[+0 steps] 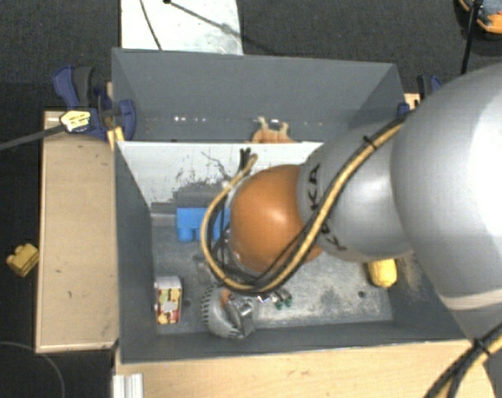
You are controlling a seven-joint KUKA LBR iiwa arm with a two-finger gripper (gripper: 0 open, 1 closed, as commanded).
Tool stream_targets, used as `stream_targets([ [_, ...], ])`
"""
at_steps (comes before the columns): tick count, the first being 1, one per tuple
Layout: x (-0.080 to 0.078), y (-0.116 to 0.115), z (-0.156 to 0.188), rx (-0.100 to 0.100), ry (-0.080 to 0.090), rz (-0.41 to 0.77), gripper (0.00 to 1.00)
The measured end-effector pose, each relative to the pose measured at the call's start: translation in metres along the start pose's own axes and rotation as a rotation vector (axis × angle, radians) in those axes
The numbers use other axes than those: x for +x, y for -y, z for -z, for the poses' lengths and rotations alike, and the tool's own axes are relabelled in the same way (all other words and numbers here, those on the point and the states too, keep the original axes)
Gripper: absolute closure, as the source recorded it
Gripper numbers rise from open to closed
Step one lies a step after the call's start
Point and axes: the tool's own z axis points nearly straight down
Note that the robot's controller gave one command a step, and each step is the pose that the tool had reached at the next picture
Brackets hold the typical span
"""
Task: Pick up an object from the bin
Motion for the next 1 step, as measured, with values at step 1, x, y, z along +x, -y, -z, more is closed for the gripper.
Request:
stream_targets([
  [1,-0.0076,-0.0137,0.0004,-0.002,-0.015,-0.034,1.00],
])
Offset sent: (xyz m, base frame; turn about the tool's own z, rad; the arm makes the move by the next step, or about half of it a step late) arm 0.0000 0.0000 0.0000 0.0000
